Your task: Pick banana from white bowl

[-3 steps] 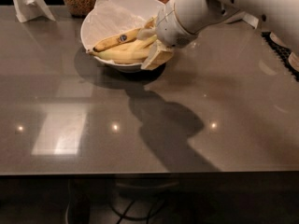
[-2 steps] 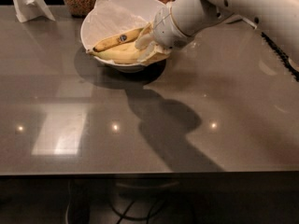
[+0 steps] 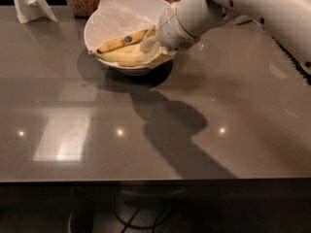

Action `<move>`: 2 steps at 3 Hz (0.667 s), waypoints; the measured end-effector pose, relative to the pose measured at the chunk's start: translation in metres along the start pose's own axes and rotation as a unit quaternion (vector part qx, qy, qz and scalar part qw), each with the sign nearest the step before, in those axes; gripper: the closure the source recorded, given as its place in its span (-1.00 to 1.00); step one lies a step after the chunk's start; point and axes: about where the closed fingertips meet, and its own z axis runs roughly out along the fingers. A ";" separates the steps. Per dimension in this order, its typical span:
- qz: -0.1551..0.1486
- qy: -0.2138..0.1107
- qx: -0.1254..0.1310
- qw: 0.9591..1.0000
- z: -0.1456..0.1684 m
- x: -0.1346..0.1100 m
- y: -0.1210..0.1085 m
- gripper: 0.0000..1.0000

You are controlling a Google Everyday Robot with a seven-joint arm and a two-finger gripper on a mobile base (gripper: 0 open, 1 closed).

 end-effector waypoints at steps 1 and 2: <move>0.000 0.006 0.001 1.000 -0.005 0.004 -0.001 -0.56; 0.000 0.008 0.003 1.000 -0.006 0.005 -0.002 -0.56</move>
Offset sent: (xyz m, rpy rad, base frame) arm 0.0026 -0.0155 0.0064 -0.0146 -0.0123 -0.0226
